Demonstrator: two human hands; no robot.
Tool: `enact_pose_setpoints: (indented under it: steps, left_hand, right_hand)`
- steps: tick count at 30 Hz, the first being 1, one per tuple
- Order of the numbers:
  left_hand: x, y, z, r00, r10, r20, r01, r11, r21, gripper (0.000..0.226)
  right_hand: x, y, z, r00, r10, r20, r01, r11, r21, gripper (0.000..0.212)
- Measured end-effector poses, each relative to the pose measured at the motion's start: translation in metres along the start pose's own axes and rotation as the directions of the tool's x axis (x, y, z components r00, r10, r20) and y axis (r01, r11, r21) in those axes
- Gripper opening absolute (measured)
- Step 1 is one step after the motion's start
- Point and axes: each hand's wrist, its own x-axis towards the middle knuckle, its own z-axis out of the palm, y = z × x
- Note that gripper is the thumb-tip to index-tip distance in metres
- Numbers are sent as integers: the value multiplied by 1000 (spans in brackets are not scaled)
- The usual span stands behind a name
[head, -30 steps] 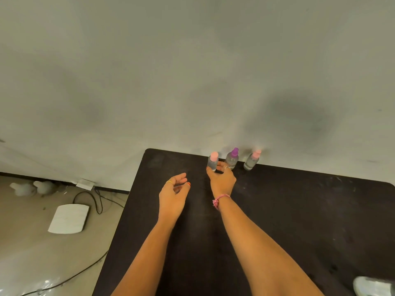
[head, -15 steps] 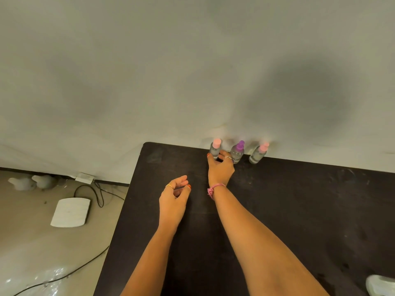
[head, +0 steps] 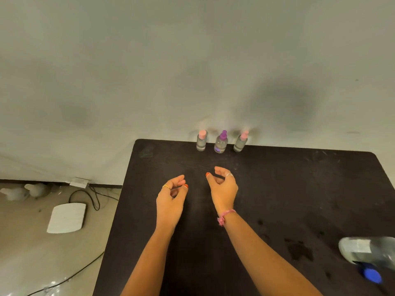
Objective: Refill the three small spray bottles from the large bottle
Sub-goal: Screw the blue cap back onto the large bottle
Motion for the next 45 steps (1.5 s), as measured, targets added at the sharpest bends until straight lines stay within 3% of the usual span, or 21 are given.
enact_pose_setpoints:
  steps: [19,33,38,45]
  left_hand:
    - [-169,-9,103,961,89,262,-116,989,91,27]
    - [-249,-15,237,909,84,409,-173,968,185,29]
    - [-254,-20,276,907,58,417,-163,961,222,43]
    - [-245,-22,332,910,64,410,-184,947,261,79]
  right_hand:
    - [-122,68,-237,992,5,-127,-6,1000,-7,24]
    - [-112,144,-404,973,99,-207,-121,988,-94,29]
    - [-84,160,-435,978,126,-168,-158,968,-196,39]
    - [-52,164,-444,990,144,1,-135,927,-350,55]
